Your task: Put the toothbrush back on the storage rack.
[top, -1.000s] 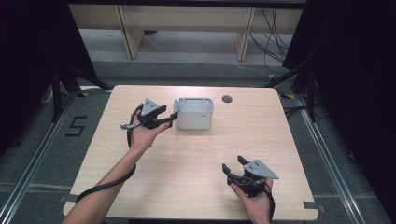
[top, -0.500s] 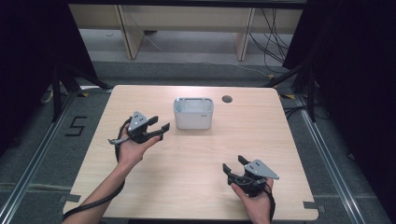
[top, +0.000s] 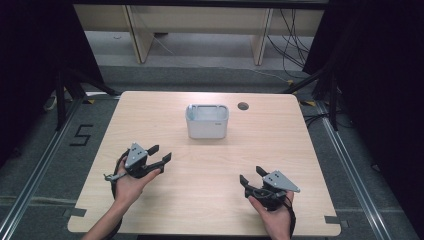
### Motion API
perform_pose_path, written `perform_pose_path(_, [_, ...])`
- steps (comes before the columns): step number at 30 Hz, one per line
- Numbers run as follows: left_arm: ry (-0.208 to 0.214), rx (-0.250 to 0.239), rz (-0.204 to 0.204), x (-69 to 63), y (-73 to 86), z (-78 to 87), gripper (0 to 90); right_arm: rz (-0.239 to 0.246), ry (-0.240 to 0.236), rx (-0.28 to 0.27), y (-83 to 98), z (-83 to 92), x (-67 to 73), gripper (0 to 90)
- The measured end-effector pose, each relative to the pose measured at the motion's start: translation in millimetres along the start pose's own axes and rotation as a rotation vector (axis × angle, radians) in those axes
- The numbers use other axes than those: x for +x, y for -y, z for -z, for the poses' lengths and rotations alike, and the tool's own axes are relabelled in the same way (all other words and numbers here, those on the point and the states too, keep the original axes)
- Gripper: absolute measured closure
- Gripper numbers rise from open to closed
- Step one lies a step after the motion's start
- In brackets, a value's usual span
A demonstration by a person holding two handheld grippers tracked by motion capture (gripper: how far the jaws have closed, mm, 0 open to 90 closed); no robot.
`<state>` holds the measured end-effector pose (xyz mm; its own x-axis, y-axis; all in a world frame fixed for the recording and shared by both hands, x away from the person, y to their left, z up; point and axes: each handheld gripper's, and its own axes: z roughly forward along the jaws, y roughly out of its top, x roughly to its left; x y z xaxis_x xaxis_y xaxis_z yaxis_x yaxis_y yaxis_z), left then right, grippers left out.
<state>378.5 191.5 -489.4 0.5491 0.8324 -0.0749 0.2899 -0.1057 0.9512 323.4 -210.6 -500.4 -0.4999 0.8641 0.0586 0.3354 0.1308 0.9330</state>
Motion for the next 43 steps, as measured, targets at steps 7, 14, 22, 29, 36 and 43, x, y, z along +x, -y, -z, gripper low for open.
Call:
perform_pose_path(7, [-0.013, -0.013, -0.007, -2.3, 13.9, 11.7, 40.1, 0.007, 0.002, 0.002, 0.1, 0.6, -0.4, 31.6])
perform_pose_path(14, [-0.029, -0.034, 0.013, 1.8, 26.6, 19.0, 40.0, -0.010, -0.007, 0.013, 0.7, 0.6, 0.2, 31.6])
perform_pose_path(22, [-0.037, -0.041, 0.009, 4.9, 38.4, 21.0, 40.0, 0.000, 0.000, 0.021, 1.1, 0.3, 1.0, 31.6])
perform_pose_path(29, [-0.035, -0.051, -0.016, 2.7, 41.4, 21.1, 39.6, 0.012, 0.000, 0.008, 3.2, -1.4, -0.7, 31.6])
perform_pose_path(36, [-0.040, -0.088, -0.017, 2.3, 42.8, 22.5, 39.7, 0.011, 0.003, 0.019, 4.3, -0.8, -1.4, 31.6])
perform_pose_path(43, [-0.045, -0.074, -0.024, 1.4, 42.4, 23.4, 39.4, -0.005, -0.007, 0.022, 4.9, -1.1, -1.6, 31.6])
